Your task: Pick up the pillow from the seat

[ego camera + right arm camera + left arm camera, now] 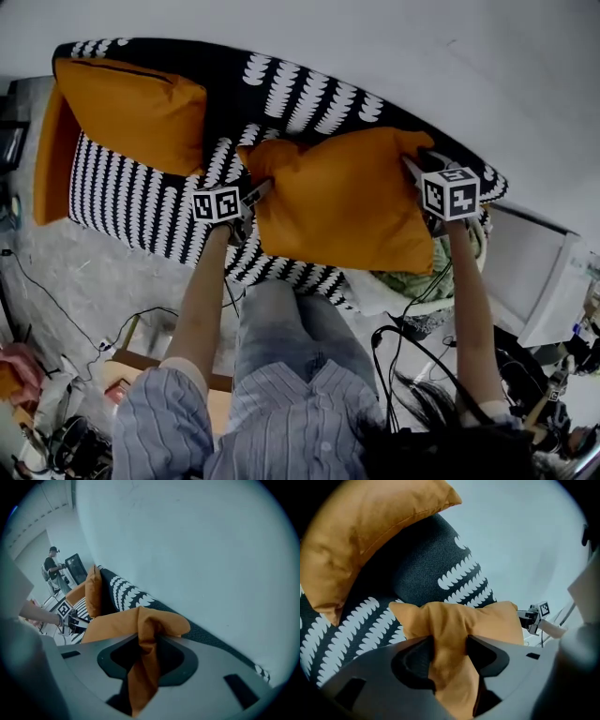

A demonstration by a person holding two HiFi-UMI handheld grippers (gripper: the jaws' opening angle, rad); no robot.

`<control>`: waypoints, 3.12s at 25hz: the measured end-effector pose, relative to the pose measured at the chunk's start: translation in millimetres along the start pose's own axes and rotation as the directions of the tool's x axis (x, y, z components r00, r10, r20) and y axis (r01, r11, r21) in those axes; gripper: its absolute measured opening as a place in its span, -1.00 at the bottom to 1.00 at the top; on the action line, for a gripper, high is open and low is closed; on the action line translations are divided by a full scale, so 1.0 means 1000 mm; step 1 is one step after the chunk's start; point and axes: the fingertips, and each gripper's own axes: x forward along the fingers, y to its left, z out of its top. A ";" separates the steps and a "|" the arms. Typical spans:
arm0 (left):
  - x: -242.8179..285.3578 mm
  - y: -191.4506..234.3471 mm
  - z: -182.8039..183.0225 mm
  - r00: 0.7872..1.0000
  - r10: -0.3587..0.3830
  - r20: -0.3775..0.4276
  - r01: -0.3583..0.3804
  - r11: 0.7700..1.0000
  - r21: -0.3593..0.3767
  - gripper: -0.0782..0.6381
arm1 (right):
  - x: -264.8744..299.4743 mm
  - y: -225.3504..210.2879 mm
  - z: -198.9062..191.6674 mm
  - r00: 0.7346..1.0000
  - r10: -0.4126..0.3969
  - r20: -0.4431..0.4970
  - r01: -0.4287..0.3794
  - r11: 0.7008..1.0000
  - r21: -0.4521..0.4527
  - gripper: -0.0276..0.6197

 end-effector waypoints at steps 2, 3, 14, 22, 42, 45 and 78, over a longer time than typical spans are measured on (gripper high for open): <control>-0.008 -0.001 0.001 1.000 0.022 0.017 -0.022 0.999 0.028 -0.13 | -0.008 0.006 0.001 1.000 -0.002 0.008 0.002 1.000 -0.011 -0.57; -0.013 -0.001 0.000 0.999 0.030 0.023 -0.031 0.999 0.042 -0.14 | -0.012 0.010 0.001 1.000 -0.002 0.010 0.002 1.000 -0.017 -0.57; -0.072 -0.027 -0.025 0.998 0.055 0.029 -0.057 0.994 0.097 -0.24 | -0.058 0.050 -0.012 0.998 -0.061 0.003 0.061 0.998 0.012 -0.63; -0.114 -0.047 -0.048 0.997 0.076 0.016 -0.077 0.991 0.106 -0.39 | -0.104 0.094 -0.016 0.989 -0.078 0.126 0.070 0.995 0.067 -0.67; -0.263 -0.086 -0.050 0.984 0.072 0.161 -0.110 0.965 0.237 -0.46 | -0.196 0.203 -0.033 0.949 -0.075 0.307 0.026 0.987 0.162 -0.68; -0.288 -0.093 -0.052 0.978 0.072 0.195 -0.123 0.957 0.262 -0.46 | -0.207 0.218 -0.038 0.939 -0.076 0.335 0.009 0.980 0.198 -0.68; -0.346 -0.207 -0.177 0.824 0.224 0.521 -0.310 0.947 0.084 -0.61 | -0.314 0.220 -0.099 0.867 0.202 0.456 -0.212 0.977 -0.028 -0.70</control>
